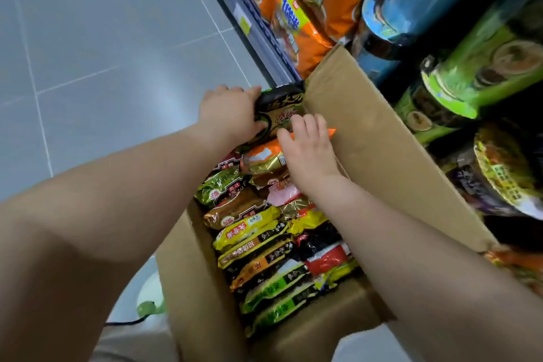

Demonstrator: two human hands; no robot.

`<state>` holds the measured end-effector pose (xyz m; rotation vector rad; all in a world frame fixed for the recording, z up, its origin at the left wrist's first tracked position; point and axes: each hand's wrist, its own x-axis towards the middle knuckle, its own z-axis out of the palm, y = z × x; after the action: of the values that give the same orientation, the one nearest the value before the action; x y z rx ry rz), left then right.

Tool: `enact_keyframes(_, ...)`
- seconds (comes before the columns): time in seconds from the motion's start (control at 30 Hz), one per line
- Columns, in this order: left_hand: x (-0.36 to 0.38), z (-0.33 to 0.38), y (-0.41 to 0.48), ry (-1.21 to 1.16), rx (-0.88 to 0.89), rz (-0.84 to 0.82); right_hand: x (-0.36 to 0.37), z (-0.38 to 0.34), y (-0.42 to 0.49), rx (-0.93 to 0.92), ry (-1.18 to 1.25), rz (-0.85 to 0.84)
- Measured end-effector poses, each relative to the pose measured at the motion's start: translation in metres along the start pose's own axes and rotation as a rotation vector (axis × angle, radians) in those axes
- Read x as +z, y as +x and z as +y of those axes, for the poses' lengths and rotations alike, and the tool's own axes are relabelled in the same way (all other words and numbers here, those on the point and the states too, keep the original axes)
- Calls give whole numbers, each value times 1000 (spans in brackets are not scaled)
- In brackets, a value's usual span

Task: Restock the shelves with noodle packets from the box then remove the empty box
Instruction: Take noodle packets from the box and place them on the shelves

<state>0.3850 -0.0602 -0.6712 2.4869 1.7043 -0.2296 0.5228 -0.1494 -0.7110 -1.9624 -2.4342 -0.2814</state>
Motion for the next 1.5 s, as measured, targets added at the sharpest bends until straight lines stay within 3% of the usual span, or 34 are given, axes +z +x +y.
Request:
enact_keyframes(0.17,12,12,18,118,-9,27,2,13,-21,-56,129,-22)
enact_keyframes(0.33,10,16,14,-72,11,-32,-19,19,-42,-18,183,-136)
enact_keyframes(0.4,-5,10,0,-89,17,-41,-44,21,-45,29,229,-178)
enact_keyframes(0.5,-56,-4,-33,-136,-2,-82,-114,24,-50,138,279,-411)
enact_keyframes(0.63,-137,-14,-84,-200,-56,-143,-206,32,-62,372,394,-502)
enact_keyframes(1.0,-390,-18,-269,-395,-261,-167,-487,36,-111,598,487,-478)
enact_keyframes(1.27,-441,-69,-339,-511,-390,-67,-569,-7,-95,480,506,-456)
enact_keyframes(1.5,-448,-202,-348,-554,-403,-36,-597,-113,-7,407,385,-408)
